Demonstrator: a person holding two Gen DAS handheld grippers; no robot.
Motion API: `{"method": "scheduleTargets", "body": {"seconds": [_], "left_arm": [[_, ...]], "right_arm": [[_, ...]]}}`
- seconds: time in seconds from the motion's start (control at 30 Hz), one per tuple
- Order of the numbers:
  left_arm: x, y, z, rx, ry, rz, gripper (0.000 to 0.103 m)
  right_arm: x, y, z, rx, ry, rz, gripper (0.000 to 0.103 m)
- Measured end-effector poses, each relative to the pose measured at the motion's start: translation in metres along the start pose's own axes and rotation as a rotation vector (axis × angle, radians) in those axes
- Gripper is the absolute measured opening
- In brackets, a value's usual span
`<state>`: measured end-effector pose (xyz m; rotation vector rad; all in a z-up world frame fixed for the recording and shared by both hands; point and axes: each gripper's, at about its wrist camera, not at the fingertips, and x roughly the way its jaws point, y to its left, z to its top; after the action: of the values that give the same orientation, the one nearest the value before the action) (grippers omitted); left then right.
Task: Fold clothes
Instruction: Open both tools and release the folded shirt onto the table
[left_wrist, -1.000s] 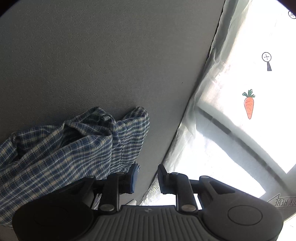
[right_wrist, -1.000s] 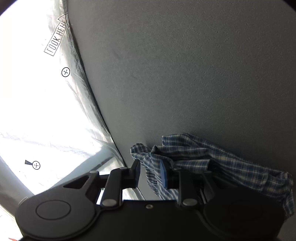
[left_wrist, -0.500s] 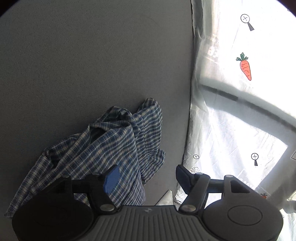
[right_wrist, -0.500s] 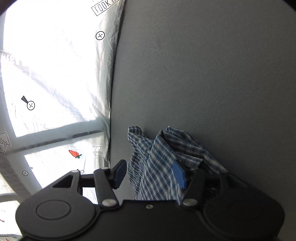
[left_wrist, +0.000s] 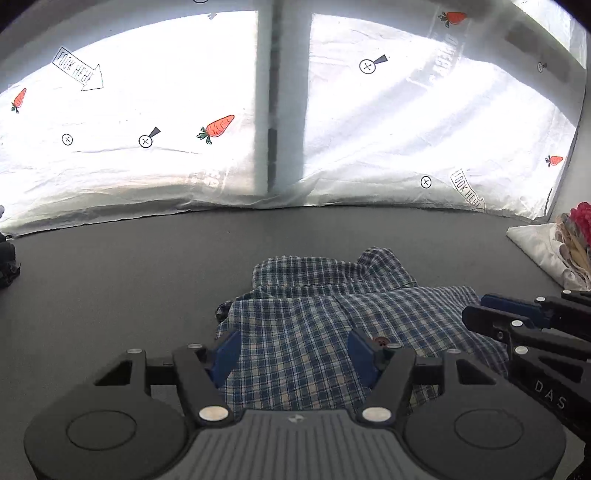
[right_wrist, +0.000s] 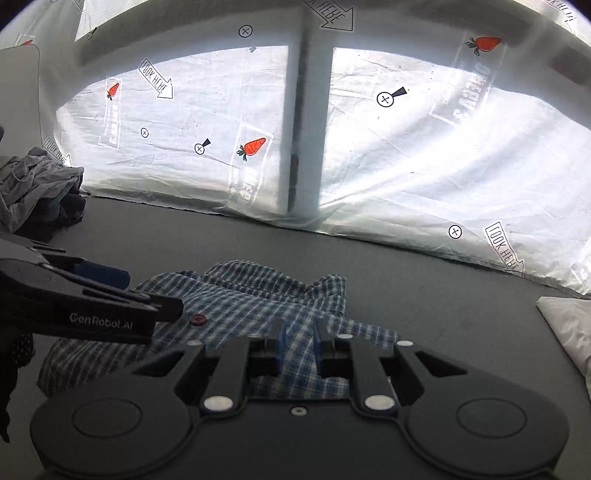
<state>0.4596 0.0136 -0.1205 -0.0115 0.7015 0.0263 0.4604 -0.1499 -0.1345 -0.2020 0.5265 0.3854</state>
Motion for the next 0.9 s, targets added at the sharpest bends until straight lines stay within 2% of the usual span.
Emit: {"method": "scheduleTargets", "body": {"seconds": [0.17,0.3,0.47,0.57,0.6,0.7,0.73,0.77,0.8,0.83,0.9], "left_arm": [[0.031,-0.004,-0.018,0.061,-0.032,0.087,0.064],[0.055,-0.001,-0.031,0.066,-0.015,0.111,0.065],[0.063,0.009,-0.040,-0.005,-0.031,0.085,0.070],[0.072,0.025,-0.040,-0.128,0.024,0.066,0.087],[0.073,0.028,-0.038,-0.140,0.042,0.052,0.091],[0.076,0.038,-0.032,-0.162,0.095,0.004,0.092],[0.078,0.041,-0.029,-0.169,0.112,-0.012,0.093],[0.079,0.042,-0.027,-0.164,0.130,-0.021,0.093],[0.081,0.043,-0.025,-0.156,0.147,-0.030,0.094],[0.083,0.044,-0.022,-0.148,0.164,-0.039,0.095],[0.087,0.046,-0.017,-0.132,0.198,-0.057,0.097]], "right_arm": [[0.033,0.018,-0.032,-0.128,-0.011,-0.095,0.016],[0.056,0.016,-0.052,-0.150,0.021,-0.153,0.016],[0.063,0.014,-0.056,-0.140,0.027,-0.154,0.016],[0.067,0.012,-0.059,-0.134,0.031,-0.155,0.016],[0.068,0.012,-0.060,-0.132,0.032,-0.155,0.016],[0.070,0.008,-0.060,-0.108,0.035,-0.155,0.021],[0.070,0.005,-0.059,-0.091,0.037,-0.167,0.028],[0.070,0.002,-0.058,-0.076,0.040,-0.182,0.045],[0.070,0.000,-0.056,-0.071,0.044,-0.225,0.057],[0.071,-0.003,-0.056,-0.073,0.051,-0.261,0.077],[0.072,-0.016,-0.054,-0.037,0.067,-0.226,0.081]]}}
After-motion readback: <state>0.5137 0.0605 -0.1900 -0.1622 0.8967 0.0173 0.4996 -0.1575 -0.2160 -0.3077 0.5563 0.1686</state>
